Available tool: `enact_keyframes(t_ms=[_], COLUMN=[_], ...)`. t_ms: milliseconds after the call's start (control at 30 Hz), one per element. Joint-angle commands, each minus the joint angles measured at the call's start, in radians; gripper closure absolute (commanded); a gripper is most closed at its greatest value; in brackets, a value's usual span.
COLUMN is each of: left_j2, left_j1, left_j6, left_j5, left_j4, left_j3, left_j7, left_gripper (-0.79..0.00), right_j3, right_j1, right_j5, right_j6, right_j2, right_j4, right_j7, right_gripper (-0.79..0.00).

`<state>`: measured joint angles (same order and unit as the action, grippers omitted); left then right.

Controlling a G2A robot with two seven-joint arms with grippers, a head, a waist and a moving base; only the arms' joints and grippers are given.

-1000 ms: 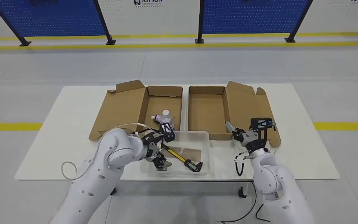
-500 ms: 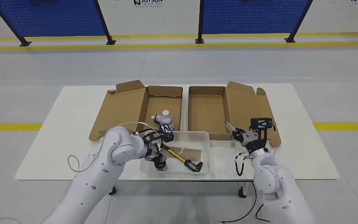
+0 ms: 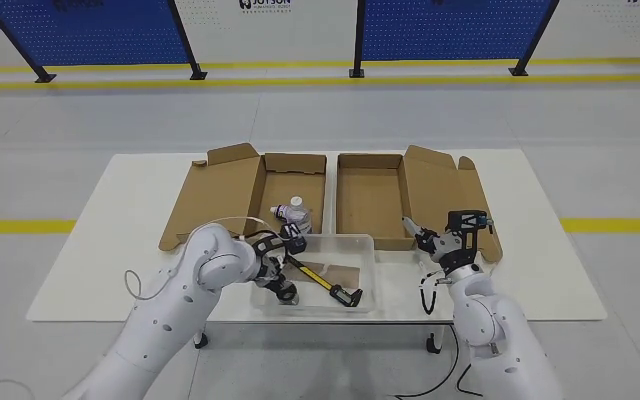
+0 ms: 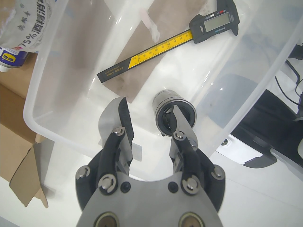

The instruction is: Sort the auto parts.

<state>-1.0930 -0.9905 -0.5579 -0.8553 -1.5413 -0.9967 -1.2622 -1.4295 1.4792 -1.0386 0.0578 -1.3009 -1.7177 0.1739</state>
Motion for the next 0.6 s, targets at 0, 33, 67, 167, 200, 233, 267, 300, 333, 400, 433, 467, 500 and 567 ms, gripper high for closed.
enact_keyframes(t_ms=[0,33,67,167,200,233,267,300,333,400,433,467,500,567], left_j2=[0.003,0.005,0.006,0.01,0.011,0.012,0.012,0.013,0.013,0.014,0.014,0.013,0.013,0.011], left_j1=[0.006,0.008,0.01,0.018,0.021,0.024,0.028,0.031,0.034,0.045,0.05,0.055,0.06,0.069], left_j6=[0.0,-0.001,0.0,0.004,0.004,0.005,0.006,0.008,0.013,0.014,0.013,0.012,0.01,0.005], left_j5=[0.006,0.009,0.011,0.011,0.013,0.015,0.016,0.018,0.024,0.028,0.029,0.03,0.031,0.043], left_j4=[0.008,0.011,0.013,0.022,0.024,0.029,0.034,0.04,0.048,0.059,0.068,0.076,0.083,0.096], left_j3=[0.009,0.013,0.018,0.036,0.041,0.046,0.051,0.057,0.064,0.077,0.082,0.089,0.095,0.104], left_j7=[0.0,0.001,0.0,-0.004,-0.004,-0.004,-0.006,-0.008,-0.013,-0.014,-0.013,-0.012,-0.01,-0.005], left_gripper=[-0.369,-0.366,-0.363,-0.351,-0.345,-0.342,-0.342,-0.342,-0.354,-0.351,-0.345,-0.332,-0.326,-0.296], right_j3=[0.0,0.0,0.0,0.0,0.0,0.0,0.0,0.0,0.0,0.0,0.0,0.0,0.0,0.0], right_j1=[0.0,0.0,0.0,0.0,0.0,0.0,0.0,0.0,0.0,0.0,0.0,0.0,0.0,0.0], right_j5=[0.0,0.0,0.0,0.0,0.0,0.0,0.0,0.0,0.0,0.0,0.0,0.0,0.0,0.0], right_j6=[0.0,0.0,0.0,0.0,0.0,0.0,0.0,0.0,0.0,0.0,0.0,0.0,0.0,0.0], right_j2=[0.0,0.0,0.0,0.0,0.0,0.0,0.0,0.0,0.0,0.0,0.0,0.0,0.0,0.0], right_j4=[0.0,0.0,0.0,0.0,0.0,0.0,0.0,0.0,0.0,0.0,0.0,0.0,0.0,0.0], right_j7=[0.0,0.0,0.0,0.0,0.0,0.0,0.0,0.0,0.0,0.0,0.0,0.0,0.0,0.0], right_gripper=[-0.785,-0.785,-0.785,-0.785,-0.785,-0.785,-0.785,-0.785,-0.785,-0.785,-0.785,-0.785,-0.785,-0.785])
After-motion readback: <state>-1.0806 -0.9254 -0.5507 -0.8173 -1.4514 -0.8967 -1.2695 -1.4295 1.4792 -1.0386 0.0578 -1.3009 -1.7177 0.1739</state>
